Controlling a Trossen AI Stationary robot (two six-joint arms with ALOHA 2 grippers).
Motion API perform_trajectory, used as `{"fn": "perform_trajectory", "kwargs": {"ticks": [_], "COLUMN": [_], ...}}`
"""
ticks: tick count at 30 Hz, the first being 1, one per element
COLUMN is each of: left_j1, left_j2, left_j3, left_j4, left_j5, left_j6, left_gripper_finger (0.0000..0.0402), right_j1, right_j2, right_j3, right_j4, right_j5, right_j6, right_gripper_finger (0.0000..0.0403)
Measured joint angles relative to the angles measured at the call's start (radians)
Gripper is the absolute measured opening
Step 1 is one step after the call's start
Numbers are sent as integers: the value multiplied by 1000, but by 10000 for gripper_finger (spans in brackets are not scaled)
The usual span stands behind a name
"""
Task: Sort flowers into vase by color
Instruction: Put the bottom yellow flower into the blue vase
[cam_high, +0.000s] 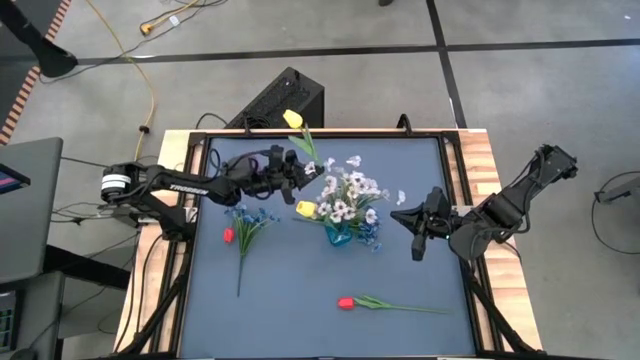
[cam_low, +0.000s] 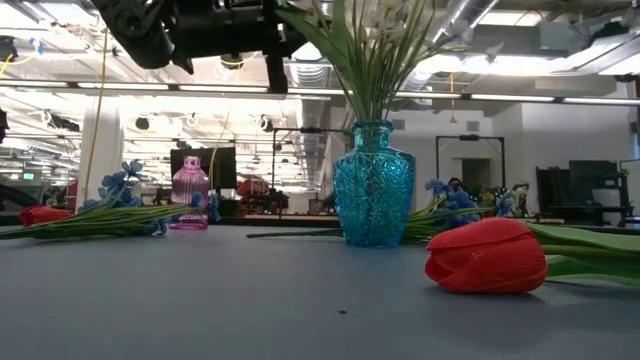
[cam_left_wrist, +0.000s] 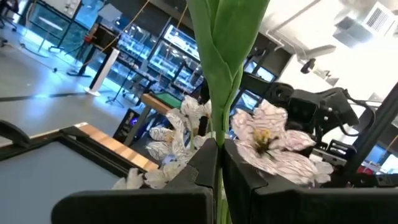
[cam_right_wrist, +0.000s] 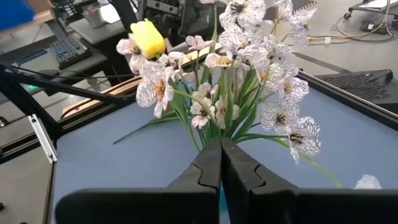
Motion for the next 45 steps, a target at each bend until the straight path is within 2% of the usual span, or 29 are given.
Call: {"fn": "perform_trajectory", "kwargs": {"ticks": [8,17,27,31,36,45], "left_j1": [-2,4,2,7,6,-24], "left_j2": [0,0,-1,-1,-9,-8], "left_j3": [0,0,0,0,2,4], "left_j4": [-102,-99,-185,-169,-99,-126], "left_j5": [22,33,32,36,59,30], "left_j6": [47,46,71,40,20,85], "left_gripper_finger": [0,0,0,0,0,0], "right_j1": [0,-27,-57,-78,-91,-91], "right_j2": [0,-1,-1,-1,-1,-1], "right_j3": [0,0,0,0,0,0], "right_j4": [-6,-9,-8,-6,-5,1], "right_j5": [-12,-22,-40,-73,-102,-102], "right_j6": [-14,-27,-71,-71,-71,-79], "right_gripper_finger": [22,35,24,32,25,32]}}
